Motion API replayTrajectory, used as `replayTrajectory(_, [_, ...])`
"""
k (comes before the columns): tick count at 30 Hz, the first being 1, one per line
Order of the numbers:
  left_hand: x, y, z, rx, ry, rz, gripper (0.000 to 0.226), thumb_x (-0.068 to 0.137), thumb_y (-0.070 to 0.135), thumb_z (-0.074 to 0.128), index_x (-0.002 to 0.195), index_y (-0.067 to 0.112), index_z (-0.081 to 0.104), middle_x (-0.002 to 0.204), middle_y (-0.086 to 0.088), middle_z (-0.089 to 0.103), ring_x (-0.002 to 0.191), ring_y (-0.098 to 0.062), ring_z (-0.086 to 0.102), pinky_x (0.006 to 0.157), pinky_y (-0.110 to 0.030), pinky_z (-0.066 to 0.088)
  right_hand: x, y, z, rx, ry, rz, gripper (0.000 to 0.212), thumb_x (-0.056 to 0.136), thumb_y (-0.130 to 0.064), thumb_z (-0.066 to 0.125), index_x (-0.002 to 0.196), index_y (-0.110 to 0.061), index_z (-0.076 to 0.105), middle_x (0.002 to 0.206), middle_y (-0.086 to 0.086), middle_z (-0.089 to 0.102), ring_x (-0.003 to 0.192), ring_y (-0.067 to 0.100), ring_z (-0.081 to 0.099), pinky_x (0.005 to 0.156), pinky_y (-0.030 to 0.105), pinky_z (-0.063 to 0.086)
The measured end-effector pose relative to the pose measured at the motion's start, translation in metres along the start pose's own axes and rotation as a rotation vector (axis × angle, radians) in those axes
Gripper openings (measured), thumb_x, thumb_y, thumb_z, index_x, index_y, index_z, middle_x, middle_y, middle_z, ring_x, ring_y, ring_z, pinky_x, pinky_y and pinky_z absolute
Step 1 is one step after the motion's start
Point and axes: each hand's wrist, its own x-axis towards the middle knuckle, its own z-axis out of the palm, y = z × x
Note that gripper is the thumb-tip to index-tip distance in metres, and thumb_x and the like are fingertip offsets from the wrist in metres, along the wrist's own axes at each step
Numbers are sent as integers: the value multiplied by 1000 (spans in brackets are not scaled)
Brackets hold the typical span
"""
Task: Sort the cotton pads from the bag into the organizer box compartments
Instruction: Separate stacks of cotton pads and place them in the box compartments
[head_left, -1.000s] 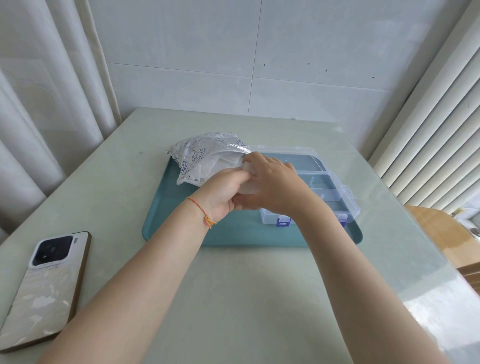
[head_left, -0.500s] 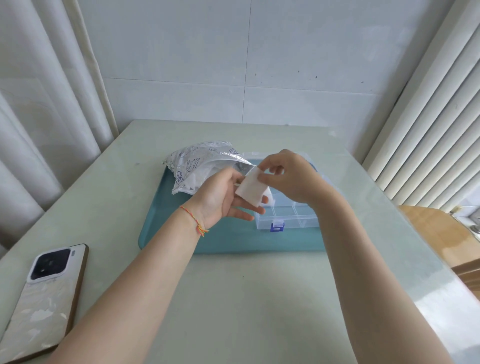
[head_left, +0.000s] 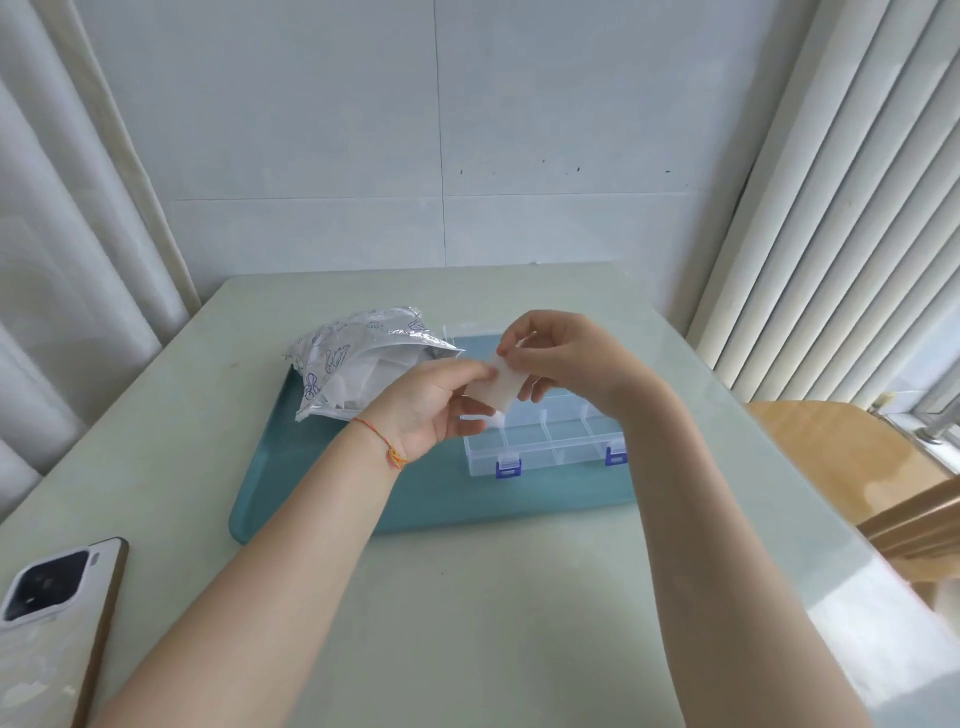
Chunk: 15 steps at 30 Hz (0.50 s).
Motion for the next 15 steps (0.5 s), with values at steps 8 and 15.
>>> replayTrajectory(8, [12, 2, 9, -44, 259, 177, 6, 88, 11, 71, 86, 15, 66, 64, 4, 69, 58, -13, 65, 52, -21, 52, 9, 21, -7, 202, 131, 153, 12, 92, -14, 66, 97, -3, 67, 83, 10, 72, 71, 19, 68, 76, 33, 58])
replayTrajectory(15, [19, -3, 12, -47, 279, 159, 5, 87, 13, 72, 91, 15, 69, 77, -1, 71, 63, -16, 69, 55, -23, 54, 13, 27, -6, 253, 195, 171, 7, 90, -13, 68, 89, -6, 69, 79, 7, 71, 70, 16, 67, 69, 27, 56])
